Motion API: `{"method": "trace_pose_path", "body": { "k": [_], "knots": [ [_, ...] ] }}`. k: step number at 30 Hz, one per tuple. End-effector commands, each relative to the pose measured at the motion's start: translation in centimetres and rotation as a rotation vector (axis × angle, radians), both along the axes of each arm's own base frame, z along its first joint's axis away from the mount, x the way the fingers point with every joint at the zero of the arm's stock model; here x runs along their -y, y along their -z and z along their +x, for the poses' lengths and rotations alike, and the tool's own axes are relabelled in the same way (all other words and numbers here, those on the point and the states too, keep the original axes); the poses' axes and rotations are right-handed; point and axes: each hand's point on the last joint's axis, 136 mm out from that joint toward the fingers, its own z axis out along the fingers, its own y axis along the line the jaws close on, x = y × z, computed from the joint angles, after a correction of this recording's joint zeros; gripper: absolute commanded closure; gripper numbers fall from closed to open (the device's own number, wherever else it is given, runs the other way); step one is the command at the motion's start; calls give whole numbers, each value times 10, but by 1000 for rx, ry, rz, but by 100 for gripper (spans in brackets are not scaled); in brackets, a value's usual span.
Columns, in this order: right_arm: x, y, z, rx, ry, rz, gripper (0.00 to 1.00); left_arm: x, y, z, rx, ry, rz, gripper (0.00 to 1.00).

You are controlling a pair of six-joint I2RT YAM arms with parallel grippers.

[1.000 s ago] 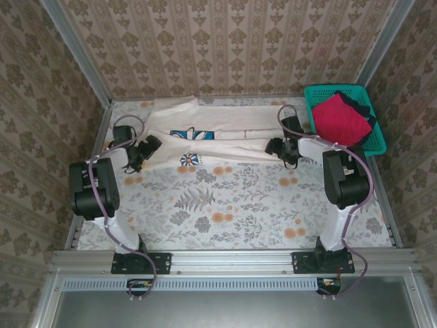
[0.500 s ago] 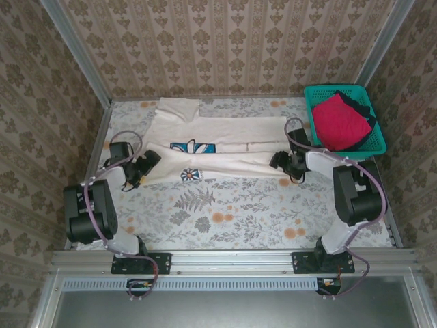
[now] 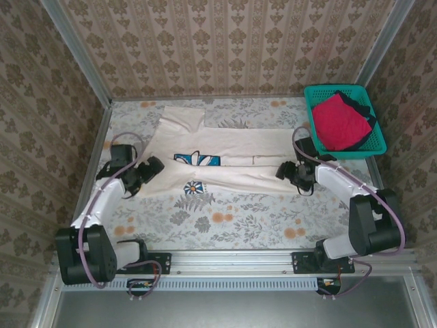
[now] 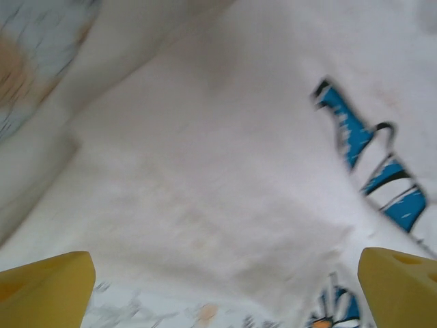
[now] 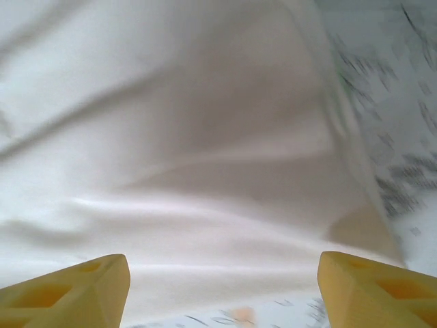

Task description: Fold and stack the t-shirts

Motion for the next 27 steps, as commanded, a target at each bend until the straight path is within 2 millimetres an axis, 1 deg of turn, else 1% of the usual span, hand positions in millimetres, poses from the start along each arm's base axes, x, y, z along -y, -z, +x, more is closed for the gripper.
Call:
{"method": "trace_pose_path", "body": {
  "k": [1, 4, 5, 7, 9, 11, 13, 14, 16, 18, 20, 22, 25, 27],
  "knots": [
    [-18, -32, 51, 146, -62, -18, 26, 10, -16, 41, 61, 61, 16, 0],
    [-35, -30, 83, 153, -91, -31, 25, 18, -7, 75, 71, 72, -15, 0],
    [-39, -27, 90, 149, -96, -37, 25, 19, -2, 83, 65, 75, -24, 0],
    [-41, -16, 100, 126, -91, -45, 25, 19, 15, 91, 32, 71, -24, 0],
    [-40, -4, 100, 95, -89, -58, 25, 18, 34, 89, -5, 62, -35, 0],
    [-38, 8, 92, 57, -92, -64, 25, 18, 51, 78, -41, 54, -46, 0],
    [-37, 19, 77, 26, -94, -56, 25, 18, 68, 59, -82, 41, -53, 0],
    [-37, 24, 70, 10, -94, -53, 25, 18, 74, 51, -96, 37, -56, 0],
    [-35, 36, 50, -30, -101, -53, 25, 19, 87, 29, -135, 28, -66, 0],
    [-32, 46, 30, -75, -107, -62, 25, 19, 94, 9, -168, 21, -65, 0],
    [-30, 53, 15, -108, -113, -55, 25, 18, 97, -10, -195, 7, -55, 0],
    [-30, 54, 7, -120, -108, -47, 25, 16, 99, -29, -218, -18, -51, 0],
    [-27, 52, -1, -136, -102, -57, 25, 14, 94, -51, -232, -45, -45, 0],
    [-27, 48, -1, -126, -103, -55, 25, 12, 88, -59, -229, -57, -37, 0]
  ]
}}
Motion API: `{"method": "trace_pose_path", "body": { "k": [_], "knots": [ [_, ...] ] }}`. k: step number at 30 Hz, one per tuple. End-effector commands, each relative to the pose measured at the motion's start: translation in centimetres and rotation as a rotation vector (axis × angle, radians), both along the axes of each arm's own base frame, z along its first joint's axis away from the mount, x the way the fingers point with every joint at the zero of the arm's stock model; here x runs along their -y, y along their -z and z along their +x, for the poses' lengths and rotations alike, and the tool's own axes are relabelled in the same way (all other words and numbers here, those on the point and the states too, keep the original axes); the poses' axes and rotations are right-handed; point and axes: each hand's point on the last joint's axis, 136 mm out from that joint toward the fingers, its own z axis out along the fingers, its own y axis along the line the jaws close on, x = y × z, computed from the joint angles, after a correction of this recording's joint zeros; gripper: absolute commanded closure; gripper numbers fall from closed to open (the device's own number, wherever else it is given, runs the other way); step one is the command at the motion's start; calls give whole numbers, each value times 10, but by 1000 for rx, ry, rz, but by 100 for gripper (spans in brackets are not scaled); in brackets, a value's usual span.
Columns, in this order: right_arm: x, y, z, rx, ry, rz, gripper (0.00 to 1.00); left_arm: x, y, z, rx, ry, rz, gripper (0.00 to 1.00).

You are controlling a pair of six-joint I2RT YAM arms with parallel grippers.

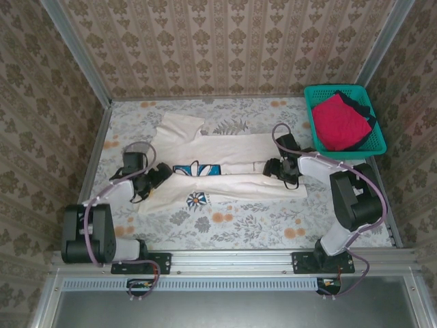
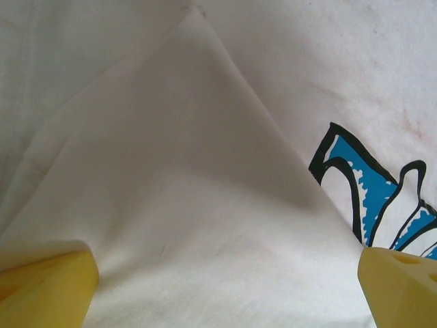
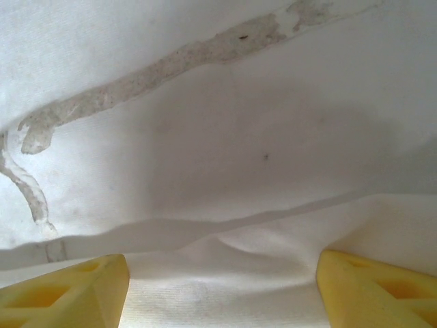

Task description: Fold and stack the t-shirts

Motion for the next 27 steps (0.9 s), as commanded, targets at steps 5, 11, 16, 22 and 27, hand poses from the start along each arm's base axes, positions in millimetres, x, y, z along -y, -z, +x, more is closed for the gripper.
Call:
{"method": "trace_pose_path", "body": {
  "k": [5, 11, 16, 22, 27],
  "knots": [
    [-4, -19, -10, 4, -38, 18, 24, -5, -10, -34, -102, -47, 27, 0],
    [-14, -61, 30, 197, -102, 27, 21, -29, -75, 40, 109, -19, 149, 0],
    [-22, -78, 58, 273, -127, 39, 20, -51, -92, 105, 164, 49, 182, 0],
    [-30, -80, 78, 271, -134, 49, 20, -46, -90, 172, 248, 252, 110, 14],
    [-28, -83, 79, 277, -122, 49, 20, -41, -74, 206, 286, 488, 132, 22]
  ]
}}
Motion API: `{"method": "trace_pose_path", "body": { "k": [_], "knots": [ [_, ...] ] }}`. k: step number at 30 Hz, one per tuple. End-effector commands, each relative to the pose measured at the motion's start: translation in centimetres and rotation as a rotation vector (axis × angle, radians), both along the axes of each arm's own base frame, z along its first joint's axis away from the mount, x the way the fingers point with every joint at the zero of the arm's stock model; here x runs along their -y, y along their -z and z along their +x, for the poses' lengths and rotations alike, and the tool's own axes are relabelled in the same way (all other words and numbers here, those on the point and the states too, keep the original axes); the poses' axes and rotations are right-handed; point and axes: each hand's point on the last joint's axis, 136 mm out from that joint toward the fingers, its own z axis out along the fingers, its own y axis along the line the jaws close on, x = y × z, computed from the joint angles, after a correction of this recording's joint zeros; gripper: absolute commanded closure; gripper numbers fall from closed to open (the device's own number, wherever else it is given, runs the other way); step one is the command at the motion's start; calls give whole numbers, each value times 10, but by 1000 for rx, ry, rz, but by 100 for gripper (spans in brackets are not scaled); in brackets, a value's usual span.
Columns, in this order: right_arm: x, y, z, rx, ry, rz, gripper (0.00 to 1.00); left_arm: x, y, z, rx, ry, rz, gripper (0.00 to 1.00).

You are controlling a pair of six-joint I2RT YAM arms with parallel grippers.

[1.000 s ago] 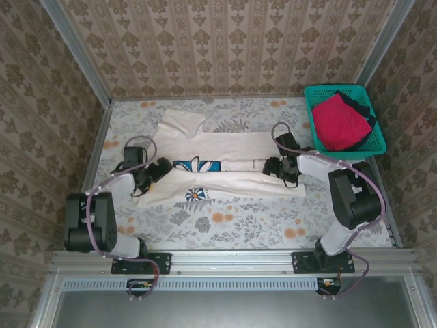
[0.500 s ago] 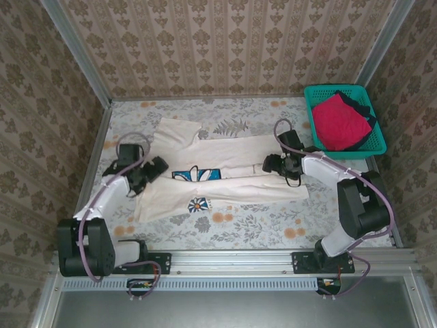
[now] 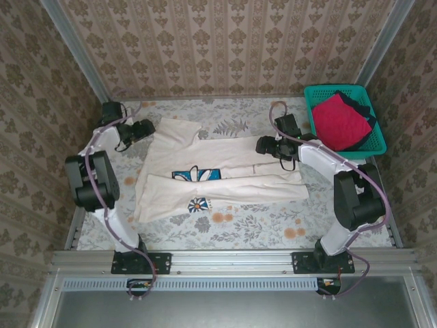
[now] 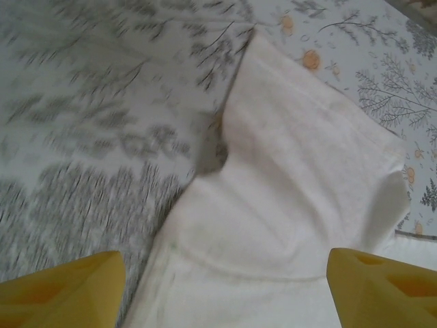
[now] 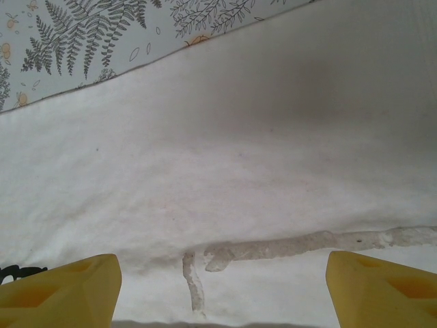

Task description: Fold and stack the t-shirts

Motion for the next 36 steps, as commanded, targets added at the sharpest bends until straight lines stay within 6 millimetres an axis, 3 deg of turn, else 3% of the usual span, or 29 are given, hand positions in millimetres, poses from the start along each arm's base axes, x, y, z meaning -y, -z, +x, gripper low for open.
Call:
{"method": "trace_pose_path", "body": {
  "k": [1, 6, 10, 14, 21, 30, 36],
  "knots": [
    [-2, -6, 4, 11, -8, 2, 20, 16, -3, 13, 70, 259, 8, 22],
    [1, -6, -1, 6, -4, -10, 20, 36, 12, 23, 104, 514, -50, 31],
    [5, -2, -6, -1, 2, -21, 20, 26, 25, 29, 54, 549, -81, 32],
    [5, 5, -11, -13, 8, -11, 20, 26, 23, 28, 21, 617, -164, 43],
    [7, 9, -12, -15, 16, -19, 20, 25, 33, 17, -70, 679, -101, 40],
    [5, 13, -13, -22, 17, -5, 20, 16, 63, 35, -146, 637, 78, 39],
    [5, 19, -16, -33, 24, -1, 20, 29, 68, 40, -169, 681, 92, 41]
  ]
}}
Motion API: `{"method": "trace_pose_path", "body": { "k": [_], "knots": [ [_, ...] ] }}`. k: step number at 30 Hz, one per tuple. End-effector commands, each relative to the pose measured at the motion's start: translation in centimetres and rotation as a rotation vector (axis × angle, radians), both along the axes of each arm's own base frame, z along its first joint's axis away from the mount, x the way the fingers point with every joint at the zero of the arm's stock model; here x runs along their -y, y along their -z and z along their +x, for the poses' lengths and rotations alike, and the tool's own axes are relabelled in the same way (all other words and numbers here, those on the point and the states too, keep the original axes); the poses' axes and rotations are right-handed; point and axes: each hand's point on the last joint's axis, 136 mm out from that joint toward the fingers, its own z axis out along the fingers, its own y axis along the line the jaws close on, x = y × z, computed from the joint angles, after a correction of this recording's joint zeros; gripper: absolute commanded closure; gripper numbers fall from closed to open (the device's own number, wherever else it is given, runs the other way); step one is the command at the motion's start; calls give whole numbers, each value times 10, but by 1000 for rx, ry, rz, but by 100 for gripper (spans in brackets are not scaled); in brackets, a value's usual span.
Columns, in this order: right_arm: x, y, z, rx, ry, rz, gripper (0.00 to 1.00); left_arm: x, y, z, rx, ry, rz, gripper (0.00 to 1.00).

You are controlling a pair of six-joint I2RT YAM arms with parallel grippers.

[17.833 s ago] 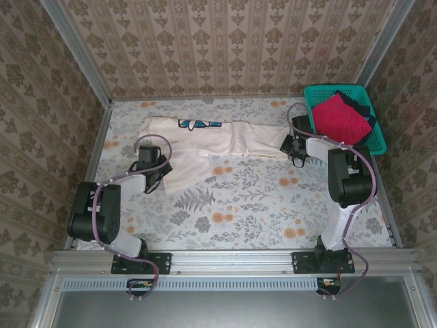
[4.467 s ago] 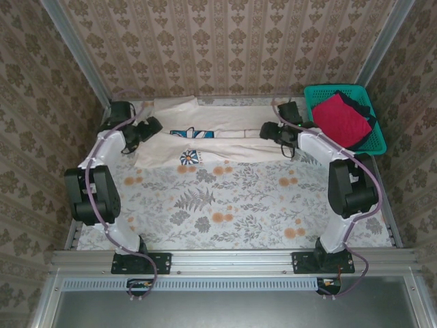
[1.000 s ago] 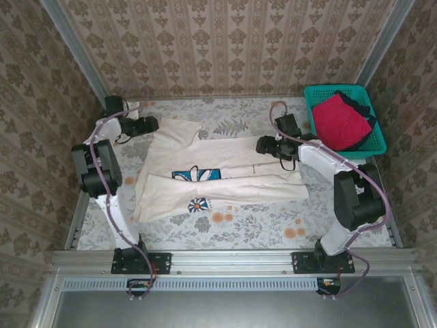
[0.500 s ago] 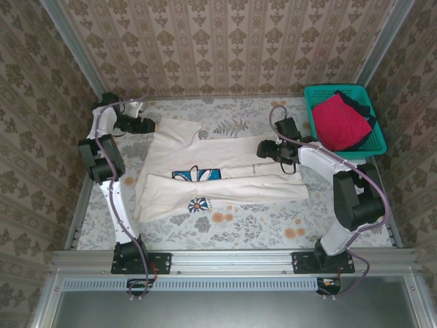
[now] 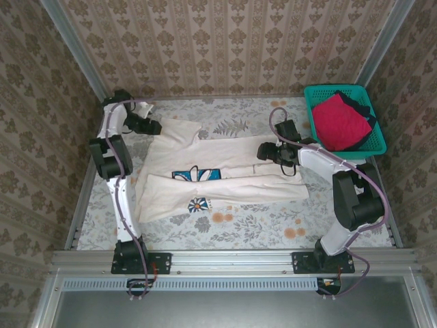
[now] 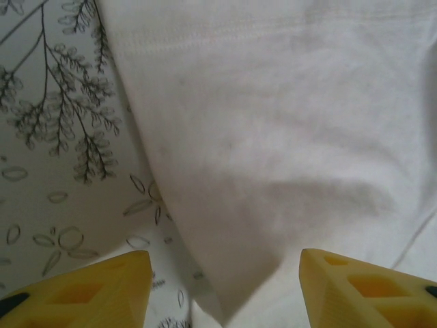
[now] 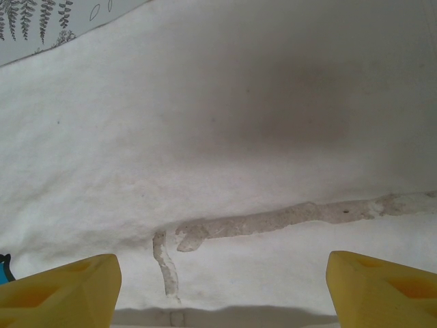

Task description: Fold and stack the t-shirts

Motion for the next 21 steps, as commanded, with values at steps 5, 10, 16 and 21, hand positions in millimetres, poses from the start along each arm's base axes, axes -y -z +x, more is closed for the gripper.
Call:
{"method": "trace_pose_path", "body": {
  "k": [5, 10, 16, 21],
  "knots": [
    [3, -3, -1, 20, 27, 0, 20, 9, 6, -21, -99, 47, 17, 48],
    [2, -1, 0, 14, 24, 1, 20, 10, 6, -26, -111, 36, 4, 64],
    [0, 0, 5, 17, 25, 13, 20, 6, -2, -25, -104, 10, 10, 69],
    [-3, -1, 8, 22, 18, 20, 20, -5, -2, -24, -92, -10, 36, 50]
  ]
}}
